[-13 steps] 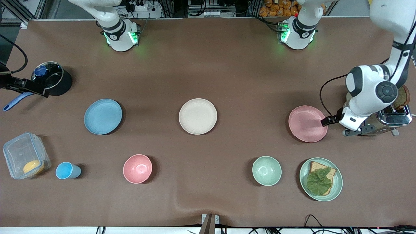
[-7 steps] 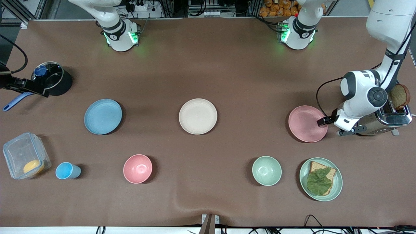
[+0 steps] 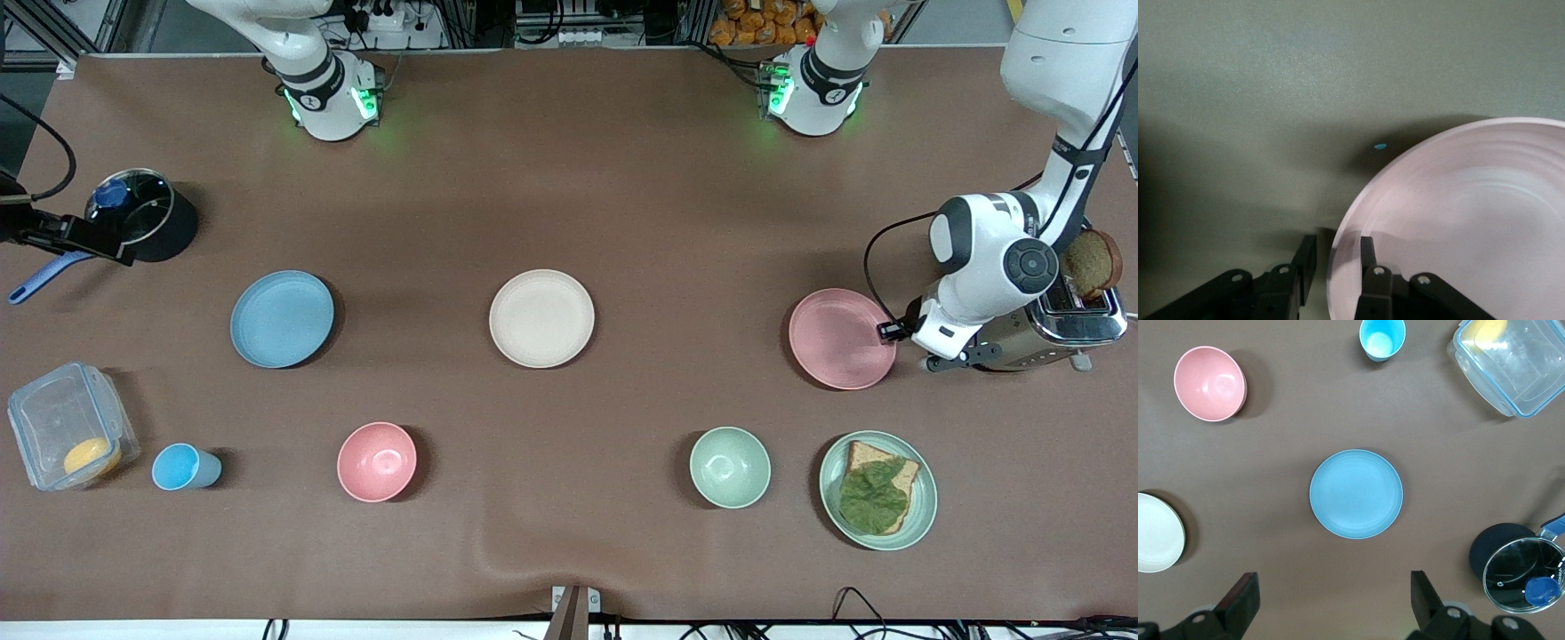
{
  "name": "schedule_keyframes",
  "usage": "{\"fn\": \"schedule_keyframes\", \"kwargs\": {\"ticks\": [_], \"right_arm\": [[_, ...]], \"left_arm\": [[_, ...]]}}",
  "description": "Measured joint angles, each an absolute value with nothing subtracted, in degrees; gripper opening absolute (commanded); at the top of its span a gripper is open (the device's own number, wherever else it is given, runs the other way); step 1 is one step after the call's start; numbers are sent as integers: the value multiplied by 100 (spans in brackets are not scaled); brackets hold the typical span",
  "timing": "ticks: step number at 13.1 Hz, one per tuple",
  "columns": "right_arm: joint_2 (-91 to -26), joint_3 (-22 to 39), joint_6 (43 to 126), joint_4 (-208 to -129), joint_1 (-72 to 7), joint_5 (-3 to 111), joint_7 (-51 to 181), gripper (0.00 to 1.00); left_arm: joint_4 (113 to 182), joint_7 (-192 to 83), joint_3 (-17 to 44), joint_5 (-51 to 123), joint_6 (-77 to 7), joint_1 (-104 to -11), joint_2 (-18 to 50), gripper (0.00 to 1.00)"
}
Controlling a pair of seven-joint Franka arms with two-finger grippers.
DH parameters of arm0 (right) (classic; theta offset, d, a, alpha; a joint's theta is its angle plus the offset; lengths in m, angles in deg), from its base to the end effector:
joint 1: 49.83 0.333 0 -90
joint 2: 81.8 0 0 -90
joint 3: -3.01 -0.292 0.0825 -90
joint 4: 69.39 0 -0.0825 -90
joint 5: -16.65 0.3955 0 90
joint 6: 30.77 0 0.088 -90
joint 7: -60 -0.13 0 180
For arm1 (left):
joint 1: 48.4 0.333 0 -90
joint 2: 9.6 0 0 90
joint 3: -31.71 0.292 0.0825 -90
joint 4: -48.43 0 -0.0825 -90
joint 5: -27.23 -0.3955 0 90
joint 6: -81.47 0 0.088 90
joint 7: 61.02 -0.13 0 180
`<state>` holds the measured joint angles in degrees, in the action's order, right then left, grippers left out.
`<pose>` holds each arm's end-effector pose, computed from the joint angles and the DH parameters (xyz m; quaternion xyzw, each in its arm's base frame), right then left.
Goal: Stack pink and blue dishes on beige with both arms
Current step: 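Grasp the pink plate rim with the left gripper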
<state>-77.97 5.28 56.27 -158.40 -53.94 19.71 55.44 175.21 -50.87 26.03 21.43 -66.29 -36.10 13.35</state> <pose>0.5726 -0.0562 0.5436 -0.9939 0.0952 0.0501 0.0262 0.5411 0.0590 0.1379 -0.9942 -0.1065 0.0153 0.0074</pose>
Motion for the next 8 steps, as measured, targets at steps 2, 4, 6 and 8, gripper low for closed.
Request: {"fn": "schedule_keyframes", "kwargs": {"ticks": [2, 4, 6, 8], "right_arm": [[-7797, 528, 5626, -15840, -5394, 1971, 5544, 100], [-7797, 527, 5626, -15840, -5394, 1971, 5545, 100], [-7797, 526, 5625, -15840, -5394, 1971, 5547, 100], [-7797, 525, 5625, -15840, -5394, 1971, 5554, 100]], "left_arm": [[17512, -4975, 2601, 2189, -6629, -3609, 1333, 0], [17468, -4928, 2562, 2323, -6631, -3606, 1284, 0], [17424, -4844, 2423, 2423, -6632, -3601, 1231, 0], [17356, -4640, 2137, 2483, -6582, -3597, 1090, 0]]}}
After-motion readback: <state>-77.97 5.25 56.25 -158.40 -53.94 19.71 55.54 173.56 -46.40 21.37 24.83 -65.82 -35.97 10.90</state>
